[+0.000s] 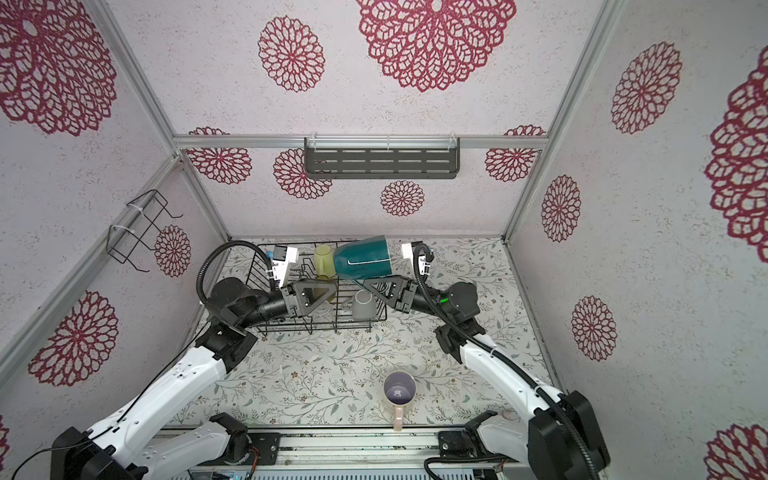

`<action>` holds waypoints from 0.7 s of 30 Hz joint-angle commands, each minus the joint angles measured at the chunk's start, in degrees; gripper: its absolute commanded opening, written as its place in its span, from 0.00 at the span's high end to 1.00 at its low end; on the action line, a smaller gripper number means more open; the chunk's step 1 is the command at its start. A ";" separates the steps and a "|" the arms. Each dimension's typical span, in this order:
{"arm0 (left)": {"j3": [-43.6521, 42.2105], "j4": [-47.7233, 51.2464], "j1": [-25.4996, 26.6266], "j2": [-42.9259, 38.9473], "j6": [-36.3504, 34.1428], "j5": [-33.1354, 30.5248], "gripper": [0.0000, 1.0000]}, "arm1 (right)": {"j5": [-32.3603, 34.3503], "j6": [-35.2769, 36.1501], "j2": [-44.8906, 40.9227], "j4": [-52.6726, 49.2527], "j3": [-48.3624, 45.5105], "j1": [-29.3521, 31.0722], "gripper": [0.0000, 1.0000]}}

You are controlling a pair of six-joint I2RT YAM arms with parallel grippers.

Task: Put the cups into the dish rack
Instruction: 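Lift and tip the dark-green mug toward the left gripper while the left gripper approaches, then close the left gripper on the dark-green mug held by the right gripper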

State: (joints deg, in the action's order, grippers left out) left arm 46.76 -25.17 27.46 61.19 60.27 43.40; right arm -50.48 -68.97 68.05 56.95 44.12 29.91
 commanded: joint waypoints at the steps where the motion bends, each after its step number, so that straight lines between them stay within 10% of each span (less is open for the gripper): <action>1: 0.82 -3.13 0.51 -0.88 0.64 -2.23 0.03 | -1.35 -2.07 -0.57 10.45 2.58 0.50 1.00; 21: 1.56 -0.23 0.09 -1.33 1.22 -8.49 0.03 | -2.65 -8.93 10.66 21.20 3.40 7.74 1.00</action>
State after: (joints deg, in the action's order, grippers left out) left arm 46.78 -24.45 27.81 60.38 60.36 36.05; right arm -54.19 -77.73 79.40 69.17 44.14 37.45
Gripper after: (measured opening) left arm 0.974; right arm 0.170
